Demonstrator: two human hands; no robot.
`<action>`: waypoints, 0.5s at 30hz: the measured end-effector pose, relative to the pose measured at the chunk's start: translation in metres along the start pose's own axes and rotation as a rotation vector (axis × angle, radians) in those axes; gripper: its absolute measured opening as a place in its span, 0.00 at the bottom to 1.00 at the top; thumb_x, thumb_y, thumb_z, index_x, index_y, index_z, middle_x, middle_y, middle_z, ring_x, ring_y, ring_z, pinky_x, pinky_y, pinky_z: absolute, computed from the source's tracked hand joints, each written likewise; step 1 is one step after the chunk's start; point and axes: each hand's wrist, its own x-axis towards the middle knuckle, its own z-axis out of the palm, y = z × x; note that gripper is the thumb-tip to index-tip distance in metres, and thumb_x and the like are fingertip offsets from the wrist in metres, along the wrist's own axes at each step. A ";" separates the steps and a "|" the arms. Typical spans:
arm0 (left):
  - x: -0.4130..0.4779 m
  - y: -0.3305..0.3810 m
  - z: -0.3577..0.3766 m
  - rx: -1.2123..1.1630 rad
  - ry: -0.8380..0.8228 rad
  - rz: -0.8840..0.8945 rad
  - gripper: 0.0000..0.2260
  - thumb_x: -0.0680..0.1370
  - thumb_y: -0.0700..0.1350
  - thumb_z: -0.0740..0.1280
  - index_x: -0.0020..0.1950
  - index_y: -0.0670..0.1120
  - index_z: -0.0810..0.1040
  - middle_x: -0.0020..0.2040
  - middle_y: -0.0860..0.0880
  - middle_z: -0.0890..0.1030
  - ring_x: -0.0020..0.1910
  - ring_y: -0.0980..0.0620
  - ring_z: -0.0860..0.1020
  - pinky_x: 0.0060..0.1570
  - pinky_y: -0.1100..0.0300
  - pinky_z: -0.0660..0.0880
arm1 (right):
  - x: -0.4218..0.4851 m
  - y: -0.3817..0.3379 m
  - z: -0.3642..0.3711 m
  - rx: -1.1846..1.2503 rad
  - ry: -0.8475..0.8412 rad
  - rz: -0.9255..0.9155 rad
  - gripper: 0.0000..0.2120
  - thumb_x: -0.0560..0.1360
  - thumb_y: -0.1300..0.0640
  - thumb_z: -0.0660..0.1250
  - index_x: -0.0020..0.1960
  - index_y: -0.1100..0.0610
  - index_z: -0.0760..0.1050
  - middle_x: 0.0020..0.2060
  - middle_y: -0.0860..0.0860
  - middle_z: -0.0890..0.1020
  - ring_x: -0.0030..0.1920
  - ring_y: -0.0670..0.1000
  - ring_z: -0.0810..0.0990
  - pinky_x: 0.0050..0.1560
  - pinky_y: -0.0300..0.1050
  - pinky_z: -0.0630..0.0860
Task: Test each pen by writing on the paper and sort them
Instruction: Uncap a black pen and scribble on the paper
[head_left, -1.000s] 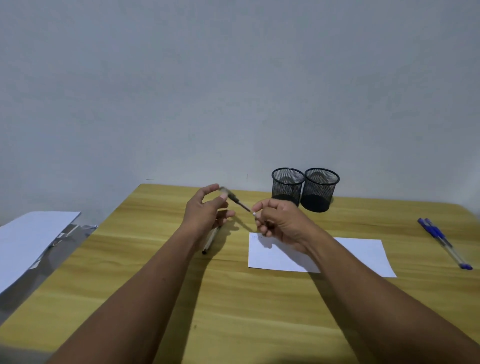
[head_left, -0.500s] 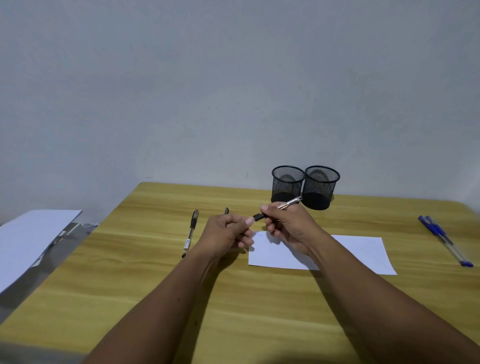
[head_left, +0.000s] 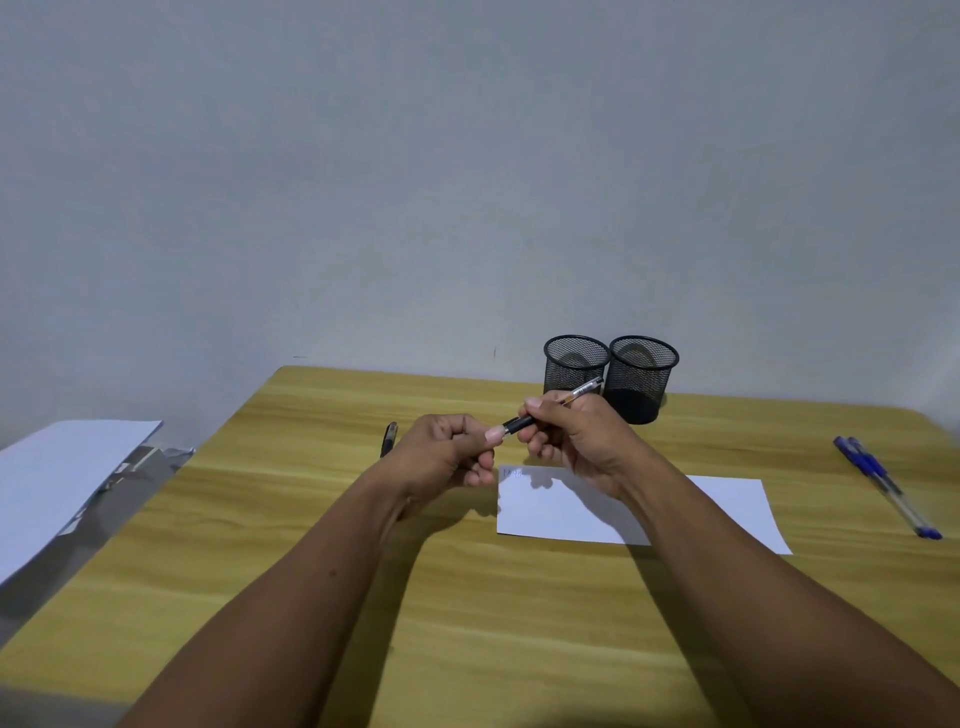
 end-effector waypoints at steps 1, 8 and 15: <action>0.000 0.000 0.000 -0.006 -0.006 -0.002 0.07 0.77 0.41 0.71 0.41 0.41 0.78 0.32 0.45 0.79 0.29 0.52 0.79 0.29 0.65 0.75 | 0.000 0.000 0.000 0.000 0.005 -0.004 0.07 0.81 0.61 0.67 0.46 0.63 0.78 0.33 0.57 0.82 0.28 0.48 0.79 0.29 0.37 0.74; 0.000 0.000 0.004 0.016 -0.010 -0.020 0.06 0.76 0.41 0.72 0.43 0.39 0.79 0.32 0.44 0.80 0.29 0.50 0.79 0.29 0.63 0.75 | -0.008 0.005 -0.002 0.004 0.041 -0.001 0.07 0.81 0.61 0.68 0.46 0.63 0.79 0.32 0.57 0.81 0.28 0.49 0.78 0.29 0.37 0.75; -0.004 -0.005 0.003 0.098 -0.012 -0.020 0.07 0.77 0.41 0.72 0.41 0.41 0.78 0.33 0.43 0.80 0.30 0.49 0.78 0.30 0.62 0.75 | -0.012 0.012 -0.005 -0.073 0.014 0.003 0.07 0.78 0.61 0.72 0.42 0.62 0.81 0.33 0.57 0.81 0.29 0.49 0.77 0.28 0.37 0.72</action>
